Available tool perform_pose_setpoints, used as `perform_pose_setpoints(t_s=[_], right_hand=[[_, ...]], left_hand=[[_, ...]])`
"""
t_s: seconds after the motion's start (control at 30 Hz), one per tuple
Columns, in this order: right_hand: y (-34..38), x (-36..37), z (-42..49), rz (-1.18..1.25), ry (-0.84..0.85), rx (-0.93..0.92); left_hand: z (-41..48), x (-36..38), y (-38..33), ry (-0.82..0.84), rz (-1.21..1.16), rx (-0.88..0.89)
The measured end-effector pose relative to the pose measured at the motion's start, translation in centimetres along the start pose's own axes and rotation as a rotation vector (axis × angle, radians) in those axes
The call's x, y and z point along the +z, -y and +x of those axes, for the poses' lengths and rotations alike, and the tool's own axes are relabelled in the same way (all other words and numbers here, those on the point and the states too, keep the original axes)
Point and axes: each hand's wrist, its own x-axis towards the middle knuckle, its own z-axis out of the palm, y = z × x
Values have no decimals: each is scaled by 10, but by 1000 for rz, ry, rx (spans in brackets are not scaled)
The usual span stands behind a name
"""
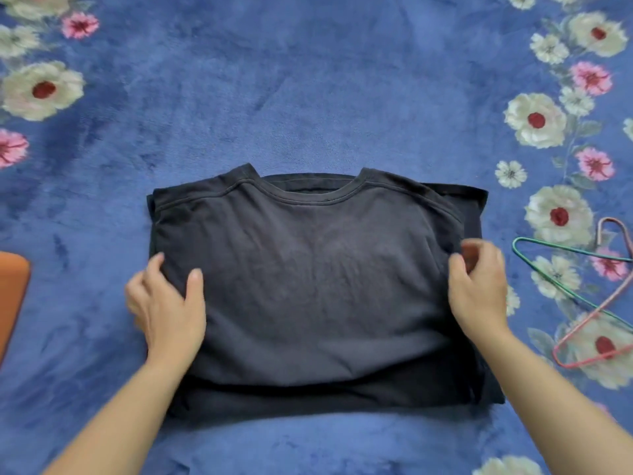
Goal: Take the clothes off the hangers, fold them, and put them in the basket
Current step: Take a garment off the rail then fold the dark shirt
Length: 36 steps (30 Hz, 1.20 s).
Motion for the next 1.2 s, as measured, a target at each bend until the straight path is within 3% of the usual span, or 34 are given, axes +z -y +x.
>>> perform_pose_setpoints(t_s=[0.13, 0.33, 0.53, 0.63, 0.77, 0.9, 0.97, 1.1, 1.2], right_hand=[[-50, -20, -48, 85, 81, 325], [-47, -37, -70, 136, 380, 427], [-66, -61, -77, 29, 138, 316], [-80, -68, -95, 84, 247, 328], [-95, -80, -97, 252, 412, 489], [-105, -88, -108, 226, 374, 497], [-102, -86, -117, 266, 374, 506], [-97, -88, -121, 427, 405, 655], [-100, -99, -125, 608, 425, 754]], left_hand=[[-60, -18, 40, 59, -118, -239], [-72, -45, 54, 292, -4, -94], [-70, -69, 75, 313, 0, -97], [-79, -69, 94, 399, 17, -108], [-82, -73, 98, 438, -46, -116], [-88, -78, 105, 365, 1, 1], [-89, -79, 111, 404, 56, -1], [-96, -85, 109, 487, -132, -175], [-96, -95, 112, 390, -332, -333]])
